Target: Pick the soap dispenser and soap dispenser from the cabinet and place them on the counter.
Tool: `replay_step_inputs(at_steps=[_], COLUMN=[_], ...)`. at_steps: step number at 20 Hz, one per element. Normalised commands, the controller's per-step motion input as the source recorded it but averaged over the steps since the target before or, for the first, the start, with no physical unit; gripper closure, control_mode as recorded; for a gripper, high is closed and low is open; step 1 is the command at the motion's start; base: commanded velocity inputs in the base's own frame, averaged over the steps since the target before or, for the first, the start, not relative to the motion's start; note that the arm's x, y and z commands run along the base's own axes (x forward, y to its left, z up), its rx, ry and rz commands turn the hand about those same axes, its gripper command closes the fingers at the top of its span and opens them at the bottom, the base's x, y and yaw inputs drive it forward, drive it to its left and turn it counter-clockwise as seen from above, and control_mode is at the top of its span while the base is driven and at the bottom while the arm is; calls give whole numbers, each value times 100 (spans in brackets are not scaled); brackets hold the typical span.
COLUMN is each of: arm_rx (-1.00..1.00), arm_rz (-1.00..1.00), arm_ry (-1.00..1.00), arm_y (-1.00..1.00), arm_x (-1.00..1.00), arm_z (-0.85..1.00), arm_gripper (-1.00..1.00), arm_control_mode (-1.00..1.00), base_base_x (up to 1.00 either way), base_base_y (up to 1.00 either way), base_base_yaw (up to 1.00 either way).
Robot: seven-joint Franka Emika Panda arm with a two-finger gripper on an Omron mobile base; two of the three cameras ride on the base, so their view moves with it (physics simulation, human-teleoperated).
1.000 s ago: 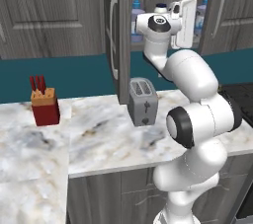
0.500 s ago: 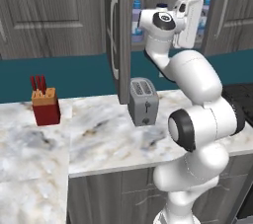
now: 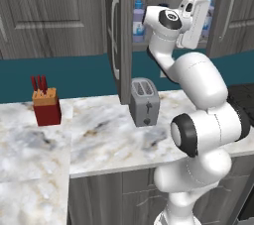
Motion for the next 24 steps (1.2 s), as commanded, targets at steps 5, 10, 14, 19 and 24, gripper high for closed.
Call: replay_step_inputs(at_steps=[5, 10, 14, 19, 24], arm_rx=[4, 4, 3, 2, 0], arm_rz=[1, 1, 1, 2, 1], arm_ry=[-7, -7, -8, -9, -9], arm_y=[-48, -48, -46, -43, -44], arm_x=[-38, -37, -39, -44, -45], arm_z=[0, 0, -1, -3, 0], arm_gripper=[-100, -100, -100, -100, -100], arm_control_mode=[-100, -100, -100, -100, -100], base_base_x=[0, 0, 0, 0, 0], base_base_y=[0, 0, 0, 0, 0], base_base_yaw=[0, 0, 0, 0, 0])
